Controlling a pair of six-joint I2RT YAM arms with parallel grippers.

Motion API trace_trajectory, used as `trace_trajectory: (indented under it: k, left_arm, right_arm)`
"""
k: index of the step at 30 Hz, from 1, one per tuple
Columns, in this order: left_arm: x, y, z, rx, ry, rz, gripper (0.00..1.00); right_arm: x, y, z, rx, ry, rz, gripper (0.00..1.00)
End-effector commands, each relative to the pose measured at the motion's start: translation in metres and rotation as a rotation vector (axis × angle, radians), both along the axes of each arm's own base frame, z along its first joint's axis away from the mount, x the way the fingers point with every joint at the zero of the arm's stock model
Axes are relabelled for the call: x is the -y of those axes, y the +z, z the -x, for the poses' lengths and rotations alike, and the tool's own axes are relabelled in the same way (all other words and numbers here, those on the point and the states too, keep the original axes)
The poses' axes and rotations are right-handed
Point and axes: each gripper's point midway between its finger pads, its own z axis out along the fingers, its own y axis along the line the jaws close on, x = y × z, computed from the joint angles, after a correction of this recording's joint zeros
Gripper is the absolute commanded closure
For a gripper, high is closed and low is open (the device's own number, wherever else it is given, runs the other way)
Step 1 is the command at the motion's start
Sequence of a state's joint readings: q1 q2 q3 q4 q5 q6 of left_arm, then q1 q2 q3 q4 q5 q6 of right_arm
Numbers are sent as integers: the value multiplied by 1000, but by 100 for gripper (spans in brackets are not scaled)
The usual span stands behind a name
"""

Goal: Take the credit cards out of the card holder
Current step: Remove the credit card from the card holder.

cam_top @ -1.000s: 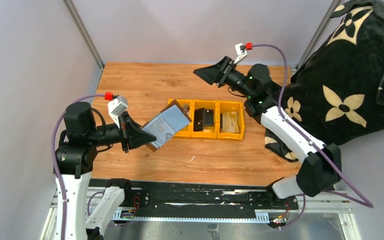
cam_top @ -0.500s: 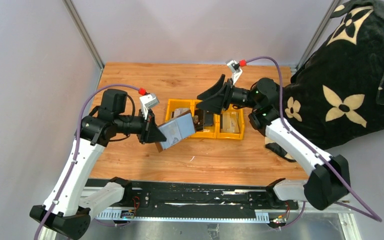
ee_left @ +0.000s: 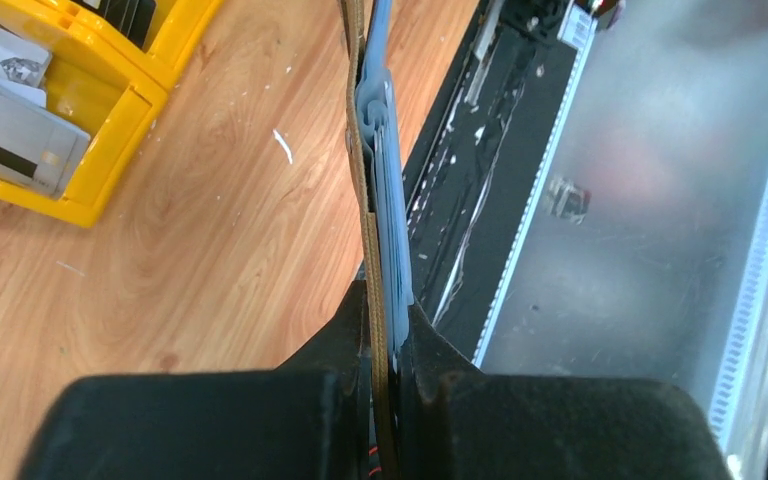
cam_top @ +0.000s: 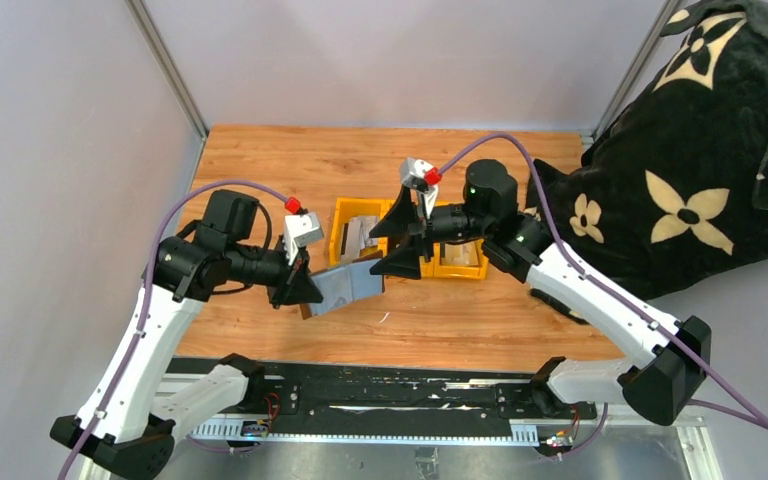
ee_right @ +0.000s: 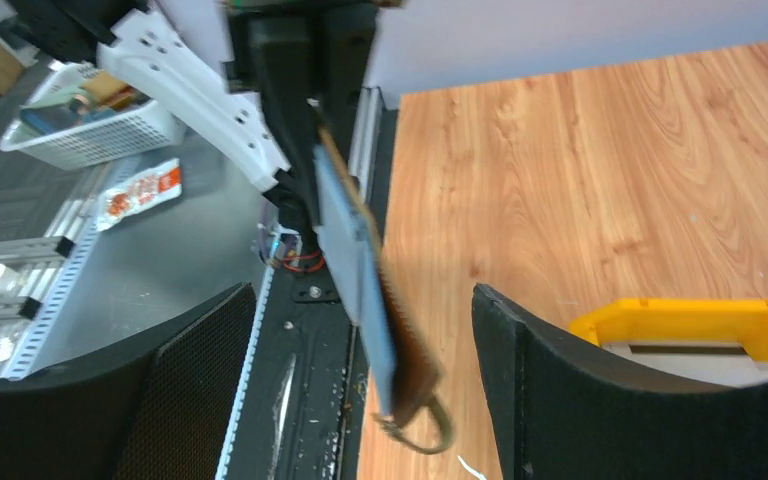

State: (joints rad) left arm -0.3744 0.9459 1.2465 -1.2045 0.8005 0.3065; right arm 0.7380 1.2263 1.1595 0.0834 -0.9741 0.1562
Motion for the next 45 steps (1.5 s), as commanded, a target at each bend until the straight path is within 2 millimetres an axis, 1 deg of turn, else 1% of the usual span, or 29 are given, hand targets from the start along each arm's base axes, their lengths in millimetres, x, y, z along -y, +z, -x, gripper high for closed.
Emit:
trace_trajectory:
  k: [1, 3, 8, 10, 13, 16, 17, 18, 21, 23, 24, 26, 27, 28, 30, 32, 33, 34, 36, 38, 45]
  left_arm:
    - [-11, -1, 13, 103, -78, -61, 100]
    - [-14, -1, 14, 118, -83, -78, 100]
    - [-17, 0, 14, 144, -82, -88, 100]
    - [-17, 3, 14, 152, -81, -83, 100]
    - [-17, 6, 15, 165, -80, -78, 100]
    - [-18, 7, 16, 176, -74, -78, 100]
    - [-19, 8, 16, 179, -69, -79, 100]
    - [-20, 9, 16, 184, -66, -79, 100]
    - [-22, 10, 17, 204, -58, -86, 100]
    - [-23, 10, 17, 207, -56, -87, 100]
    - [-22, 11, 16, 205, -55, -85, 100]
    - [-20, 12, 18, 192, -61, -73, 100]
    - [-19, 12, 19, 185, -66, -65, 97]
    - [-18, 12, 19, 181, -68, -63, 94]
    - [-18, 12, 21, 179, -72, -57, 81]
    - [-18, 11, 23, 182, -78, -53, 70]
    - [-18, 12, 25, 189, -82, -48, 66]
    - [-18, 13, 26, 196, -88, -42, 64]
    - [-17, 15, 29, 206, -97, -29, 61]
    - [-17, 17, 30, 215, -101, -26, 60]
    - [-22, 17, 23, 239, -76, -58, 71]
  right_arm:
    - [-11, -11, -4, 77, -7, 64, 17]
    - [-17, -14, 3, 91, 29, 84, 17]
    - [-32, -25, 28, 107, 125, 126, 17]
    - [-37, -34, 31, 105, 136, 155, 17]
    - [-43, -41, 34, 97, 149, 165, 17]
    - [-48, -44, 31, 89, 130, 161, 26]
    - [-49, -45, 29, 84, 119, 162, 31]
    - [-50, -46, 27, 75, 106, 168, 39]
    - [-53, -51, 20, 47, 62, 186, 69]
    - [-55, -51, 17, 19, 37, 194, 96]
    - [-57, -51, 16, -2, 24, 197, 100]
    - [-60, -50, 16, -20, -4, 191, 100]
    - [-62, -48, 14, -28, -19, 181, 100]
    - [-63, -45, 14, -39, -29, 172, 100]
    - [-64, -41, 11, -60, -60, 156, 100]
    - [-63, -37, 13, -71, -63, 142, 100]
    - [-62, -38, 14, -77, -63, 142, 100]
    - [-62, -33, 14, -73, -64, 123, 100]
    - [-61, -29, 16, -68, -63, 108, 100]
    - [-60, -27, 17, -70, -62, 101, 100]
    - [-55, -23, 25, -65, -35, 91, 100]
